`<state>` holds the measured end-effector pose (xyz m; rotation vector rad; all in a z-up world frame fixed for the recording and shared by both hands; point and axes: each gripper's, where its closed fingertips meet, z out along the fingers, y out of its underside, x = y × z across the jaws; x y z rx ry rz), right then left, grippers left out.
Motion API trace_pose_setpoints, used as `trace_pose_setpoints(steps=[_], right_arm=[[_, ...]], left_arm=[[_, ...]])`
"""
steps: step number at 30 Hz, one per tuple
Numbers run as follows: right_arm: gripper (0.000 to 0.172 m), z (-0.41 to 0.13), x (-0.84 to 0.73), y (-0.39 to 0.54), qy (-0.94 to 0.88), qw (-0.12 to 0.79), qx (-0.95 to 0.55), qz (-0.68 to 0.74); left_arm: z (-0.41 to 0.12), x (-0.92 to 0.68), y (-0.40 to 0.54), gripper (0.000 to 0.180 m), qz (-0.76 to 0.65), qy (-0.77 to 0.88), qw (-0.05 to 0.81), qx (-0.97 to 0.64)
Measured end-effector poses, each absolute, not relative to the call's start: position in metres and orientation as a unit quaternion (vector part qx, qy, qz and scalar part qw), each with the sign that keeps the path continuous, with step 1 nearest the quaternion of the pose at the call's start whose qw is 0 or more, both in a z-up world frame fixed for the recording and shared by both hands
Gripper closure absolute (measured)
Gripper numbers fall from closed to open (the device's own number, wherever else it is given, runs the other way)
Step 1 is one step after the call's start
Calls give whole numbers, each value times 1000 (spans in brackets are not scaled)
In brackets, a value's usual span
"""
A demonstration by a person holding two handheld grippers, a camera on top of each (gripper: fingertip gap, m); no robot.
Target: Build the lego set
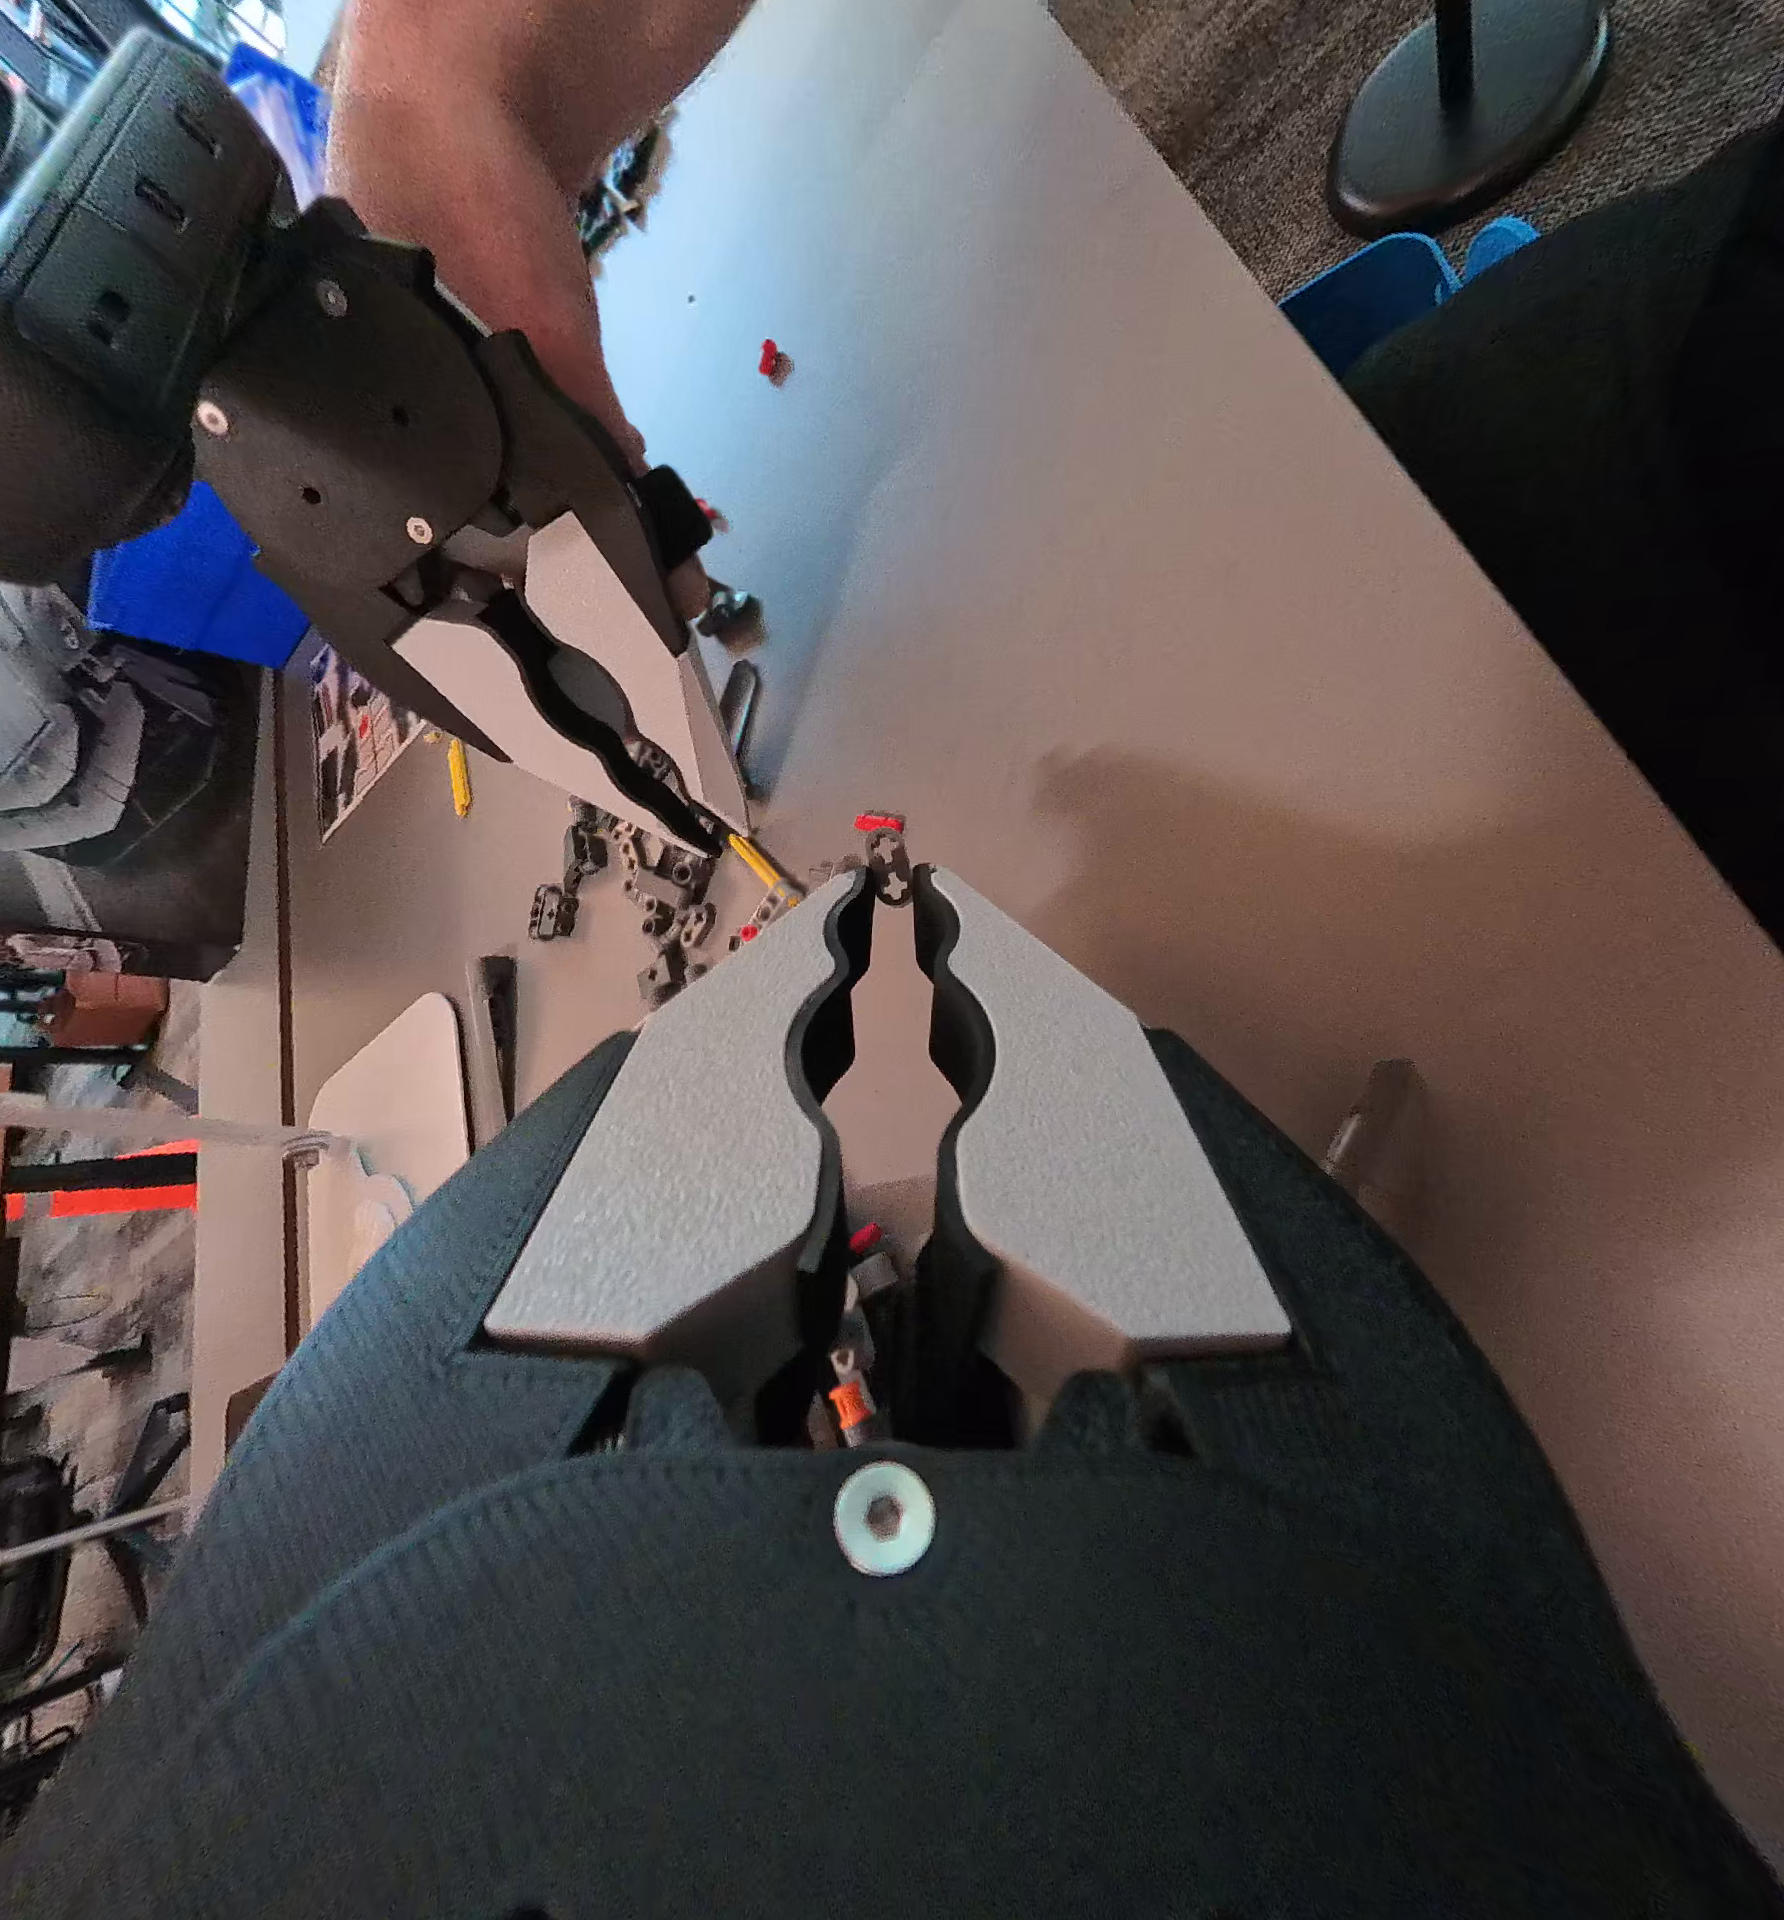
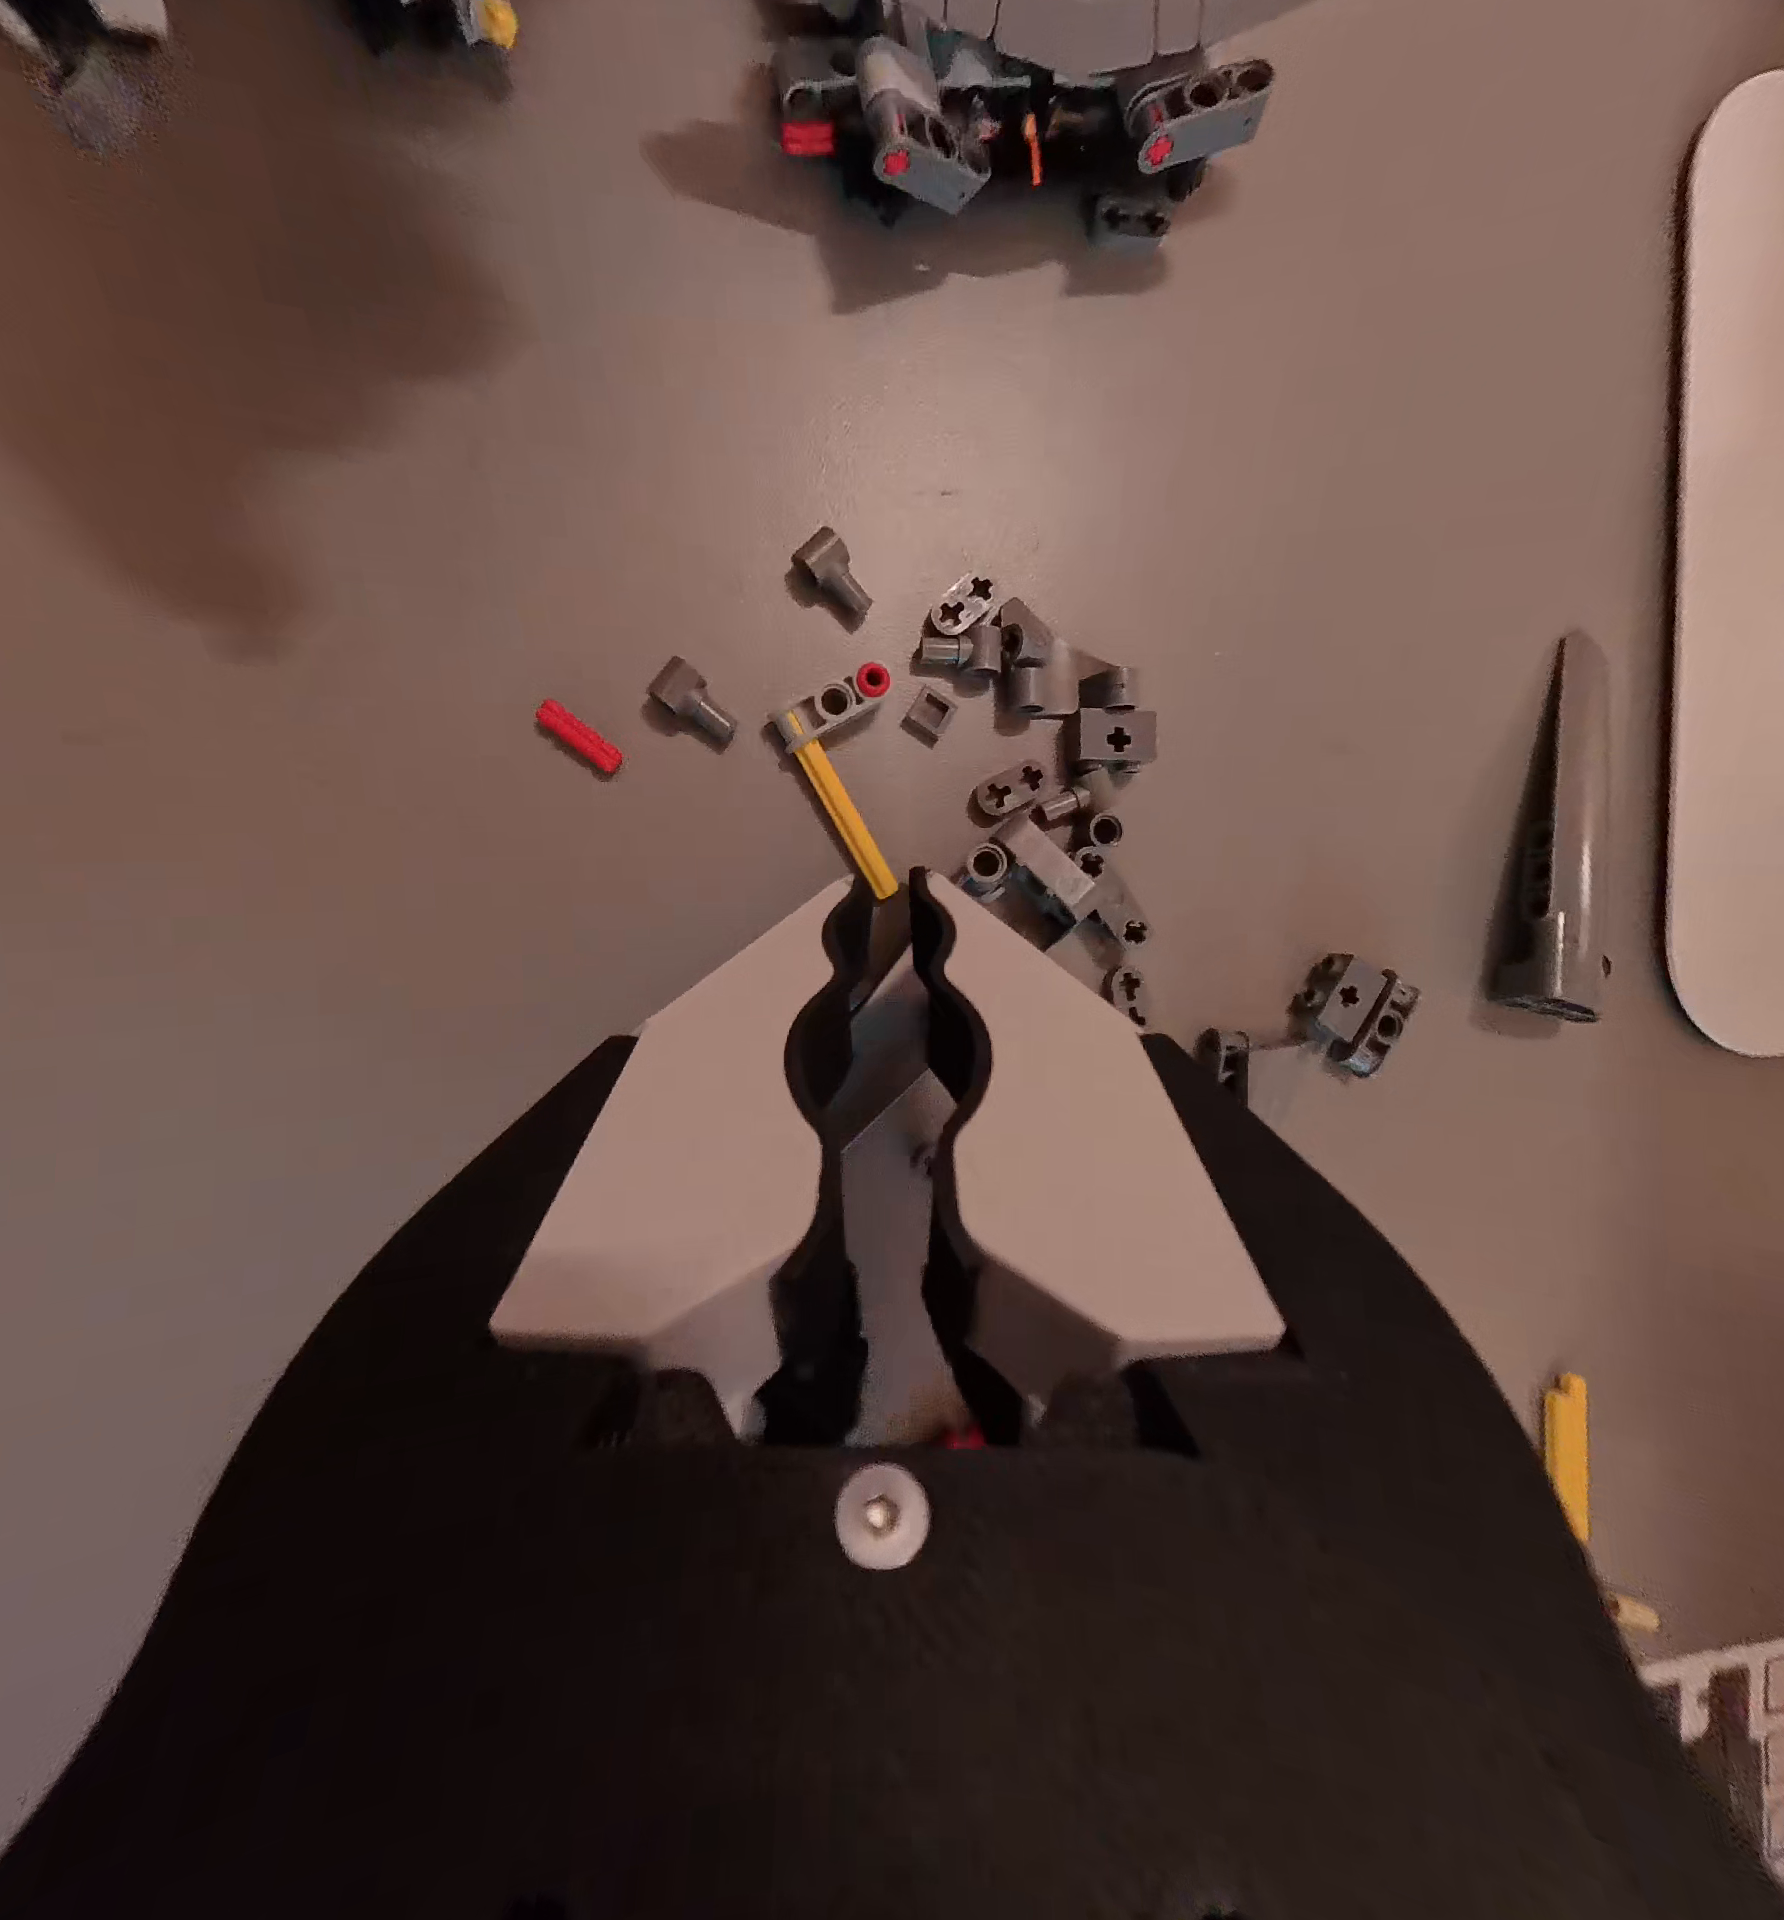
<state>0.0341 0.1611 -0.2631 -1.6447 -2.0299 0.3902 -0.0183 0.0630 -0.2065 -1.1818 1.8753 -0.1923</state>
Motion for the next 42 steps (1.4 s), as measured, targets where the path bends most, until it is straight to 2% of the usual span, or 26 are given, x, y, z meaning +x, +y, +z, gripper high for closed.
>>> trace_pose_setpoints(steps=[10, 17, 26, 32, 35, 38, 41, 42], right_arm=[[171, -264, 31, 157, -761, 197, -585, 199], [171, -259, 37, 154, -782, 190, -569, 166], [172, -225, 65, 144, -846, 205, -489, -50], [172, -214, 91, 132, -871, 191, -355, -280], [172, -220, 98, 116, -879, 171, -304, -326], [172, -215, 101, 114, -869, 185, -332, -316], [171, -206, 112, 123, -838, 208, -432, -261], [163, -206, 116, 126, -824, 214, -471, -232]], left_arm=[[-210, -25, 69, 175, -84, 753, 440, -481], [-211, -26, 70, 175, -85, 753, 439, -482], [-213, -25, 71, 175, -80, 755, 438, -482], [-217, -24, 69, 175, -77, 760, 432, -479], [-217, -23, 68, 175, -75, 762, 432, -477], [-218, -23, 66, 175, -71, 763, 433, -474], [-216, -24, 64, 175, -71, 763, 435, -472], [-215, -24, 63, 175, -72, 763, 436, -471]])
